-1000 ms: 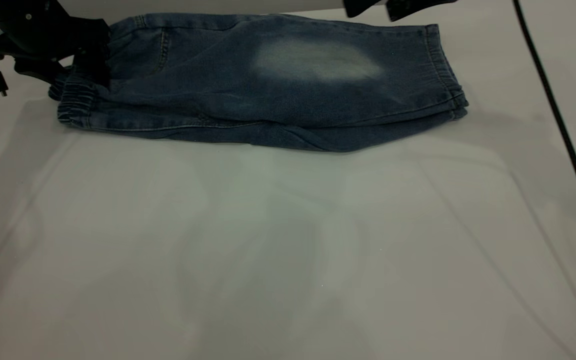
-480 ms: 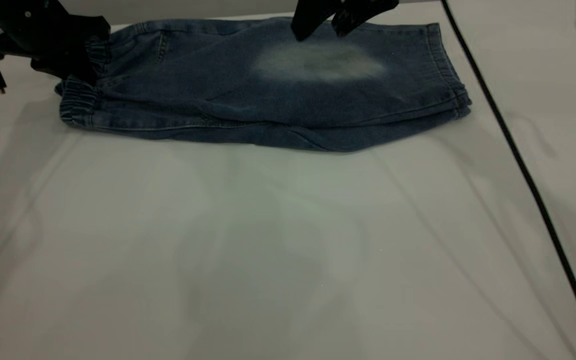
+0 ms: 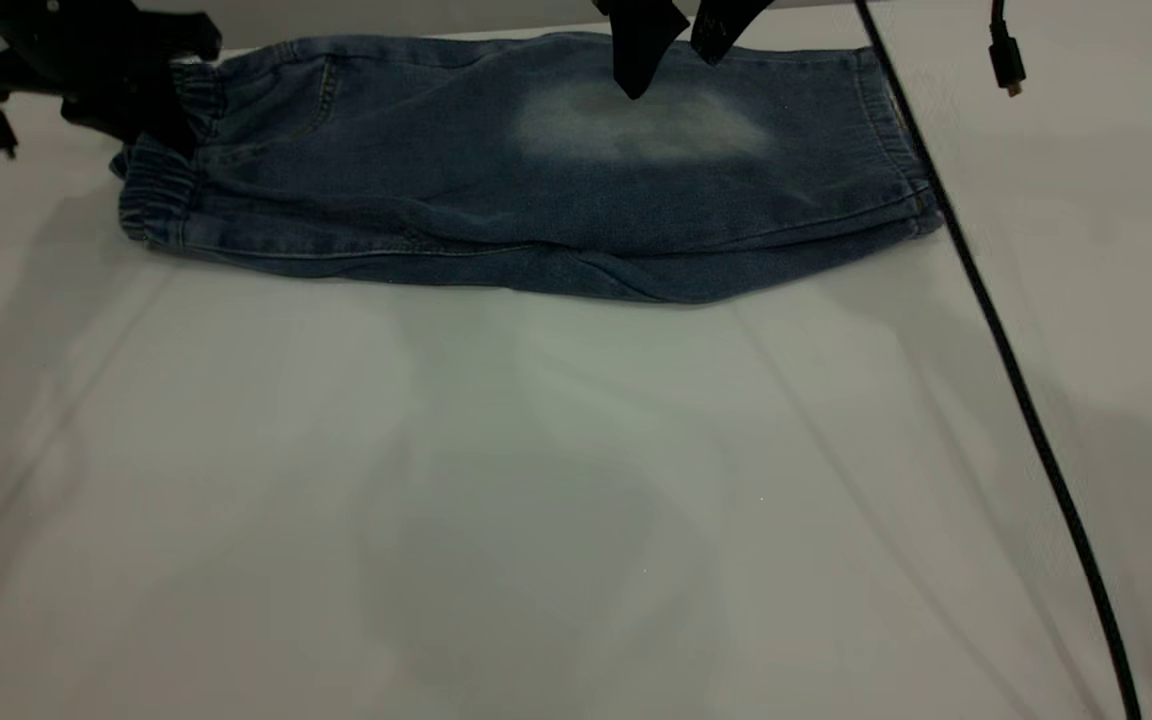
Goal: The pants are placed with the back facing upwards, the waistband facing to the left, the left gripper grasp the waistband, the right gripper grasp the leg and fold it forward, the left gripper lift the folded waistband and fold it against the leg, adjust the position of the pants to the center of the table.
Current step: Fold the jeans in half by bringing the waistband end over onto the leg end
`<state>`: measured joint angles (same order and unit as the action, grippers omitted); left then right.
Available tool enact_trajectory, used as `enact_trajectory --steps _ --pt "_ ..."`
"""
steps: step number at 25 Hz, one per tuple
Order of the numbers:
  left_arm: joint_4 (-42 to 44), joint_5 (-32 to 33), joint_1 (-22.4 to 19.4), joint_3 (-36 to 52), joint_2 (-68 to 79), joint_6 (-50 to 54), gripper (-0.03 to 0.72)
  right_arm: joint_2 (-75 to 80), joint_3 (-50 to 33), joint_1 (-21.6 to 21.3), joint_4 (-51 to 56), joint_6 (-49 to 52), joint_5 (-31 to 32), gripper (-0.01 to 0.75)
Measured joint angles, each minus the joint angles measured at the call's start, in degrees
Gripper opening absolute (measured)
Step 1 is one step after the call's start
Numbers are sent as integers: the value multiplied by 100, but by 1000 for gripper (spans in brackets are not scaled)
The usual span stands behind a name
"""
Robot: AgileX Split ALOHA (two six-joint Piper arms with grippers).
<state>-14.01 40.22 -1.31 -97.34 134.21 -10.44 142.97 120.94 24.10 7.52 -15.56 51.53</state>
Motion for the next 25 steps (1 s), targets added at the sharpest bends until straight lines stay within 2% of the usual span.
enact_trajectory --steps 10,25 --pt "-105 680 435 -1039 -325 -287 85 393 -5 0 28 60 25 461" --pt "-112 1073 1866 -2306 -325 -475 85 600 11 0 32 189 26 461"
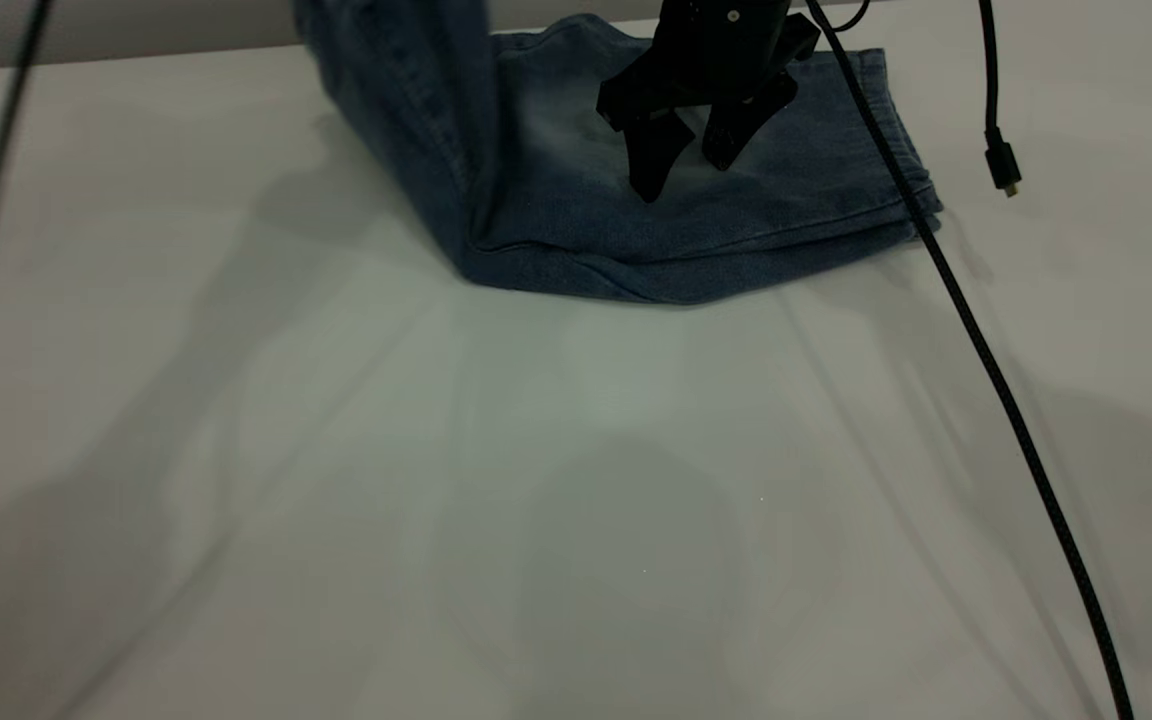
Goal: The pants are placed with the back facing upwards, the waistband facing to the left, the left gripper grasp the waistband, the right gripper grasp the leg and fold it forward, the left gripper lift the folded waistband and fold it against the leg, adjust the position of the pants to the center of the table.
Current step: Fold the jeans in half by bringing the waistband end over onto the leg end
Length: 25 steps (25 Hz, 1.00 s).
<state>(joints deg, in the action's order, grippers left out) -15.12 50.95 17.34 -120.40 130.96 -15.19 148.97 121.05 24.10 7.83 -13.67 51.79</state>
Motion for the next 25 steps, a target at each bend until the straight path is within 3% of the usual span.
enact_trajectory --steps 5,16,25 --pt "0 -1 343 -206 0 -99 85 10 112 0 8 6 218 461" --pt "6 -13 339 -206 5 -99 85 22 1623 -50 -816 18 1697 461" --pt "-5 -20 345 -206 5 -99 85 4 1812 -743 -783 13 1828 461"
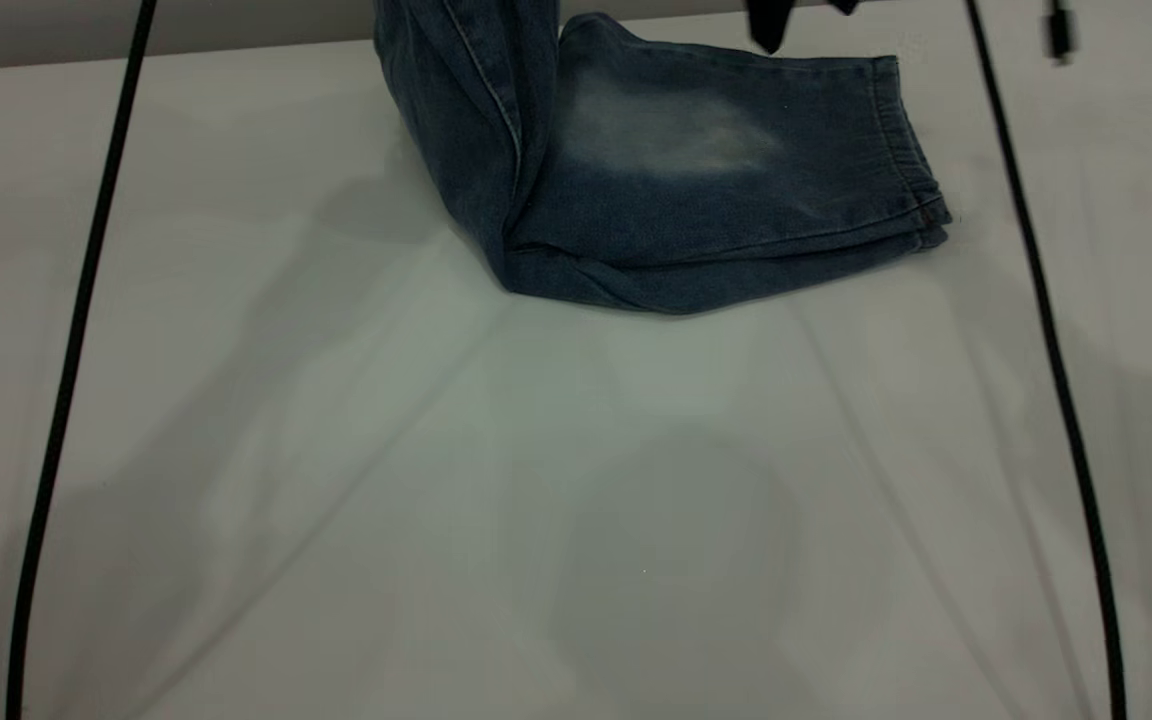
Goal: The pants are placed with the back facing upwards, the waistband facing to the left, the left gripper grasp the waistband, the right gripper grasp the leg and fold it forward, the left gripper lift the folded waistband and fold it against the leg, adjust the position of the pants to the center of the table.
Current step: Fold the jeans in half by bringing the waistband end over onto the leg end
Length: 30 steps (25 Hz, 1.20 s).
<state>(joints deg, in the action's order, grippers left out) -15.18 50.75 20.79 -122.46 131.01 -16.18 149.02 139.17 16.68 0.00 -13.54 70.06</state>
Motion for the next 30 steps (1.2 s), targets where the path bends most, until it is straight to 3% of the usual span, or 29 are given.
enact_trajectory --steps 5,15,23,30 --pt "-20 -4 83 0 0 0 85 231 0 -371 483 0 -17 461" --pt "12 -107 499 -22 -40 -157 85 852 12 -349 687 -34 -30 461" --pt "12 -167 889 -522 -47 -157 85 859 12 -354 724 -44 -25 461" --pt "27 -168 1028 -517 -38 -157 85 651 7 -368 780 -110 15 461"
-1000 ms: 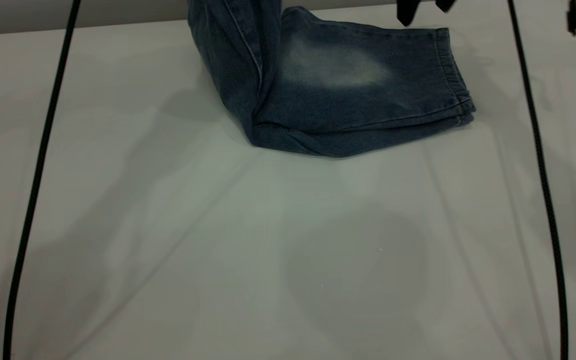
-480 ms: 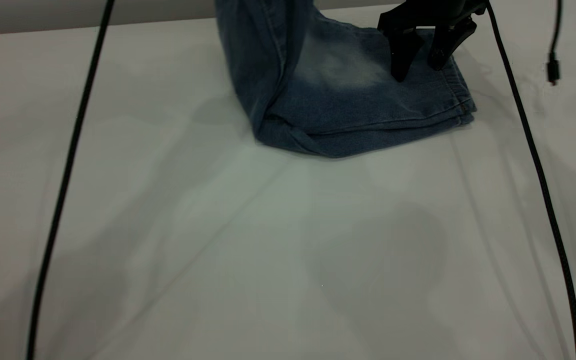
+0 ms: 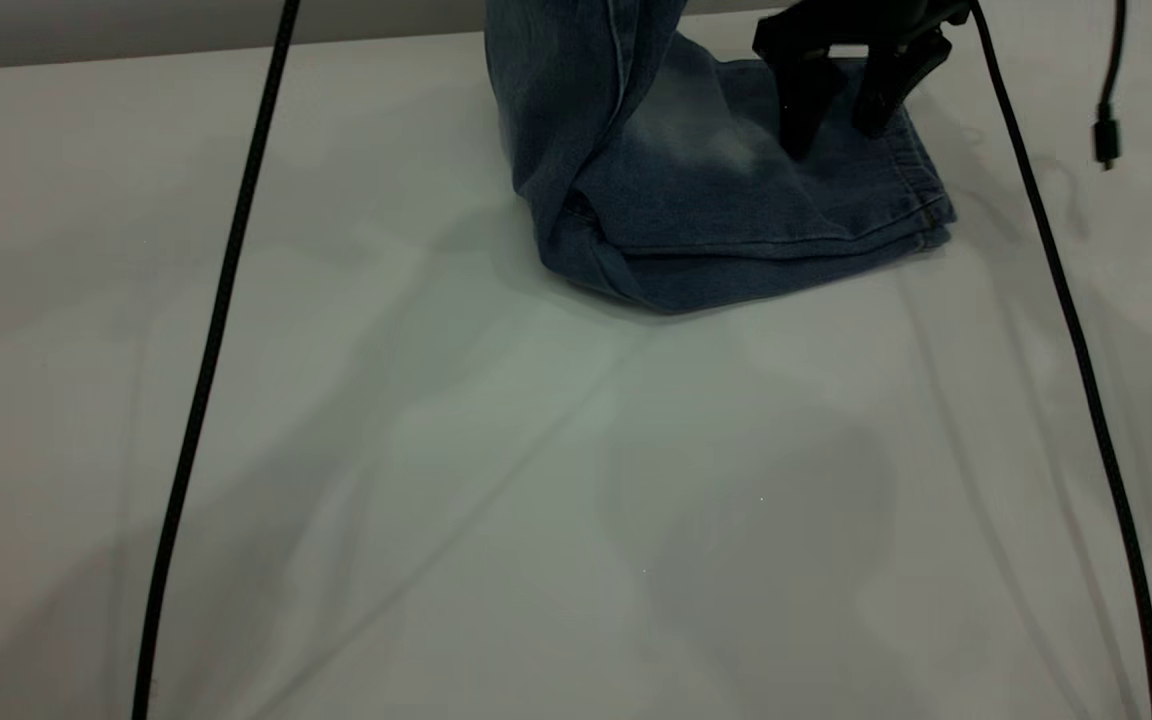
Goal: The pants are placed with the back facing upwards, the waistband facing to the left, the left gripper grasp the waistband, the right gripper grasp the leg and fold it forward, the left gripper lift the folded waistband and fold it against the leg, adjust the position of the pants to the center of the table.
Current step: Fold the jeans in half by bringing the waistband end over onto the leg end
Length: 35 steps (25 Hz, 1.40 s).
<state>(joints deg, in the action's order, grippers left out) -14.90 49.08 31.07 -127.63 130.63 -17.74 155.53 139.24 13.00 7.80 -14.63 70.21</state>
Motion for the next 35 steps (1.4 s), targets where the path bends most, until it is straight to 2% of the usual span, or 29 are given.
enact_trajectory --steps 6,14,21,30,35 --pt "-21 -51 89 0 6 0 85 -272 222 -287 -26 -54 0 461" --pt "-21 -338 176 0 270 -19 85 -464 904 -1170 281 11 -10 461" --pt "-131 -1278 365 0 808 -252 85 -566 979 -1737 617 16 -18 461" --pt "-197 -2468 765 0 1448 -859 85 -566 979 -1753 740 0 -24 461" --pt "-172 -2827 887 0 1671 -1216 100 -561 979 -1753 745 -7 -24 461"
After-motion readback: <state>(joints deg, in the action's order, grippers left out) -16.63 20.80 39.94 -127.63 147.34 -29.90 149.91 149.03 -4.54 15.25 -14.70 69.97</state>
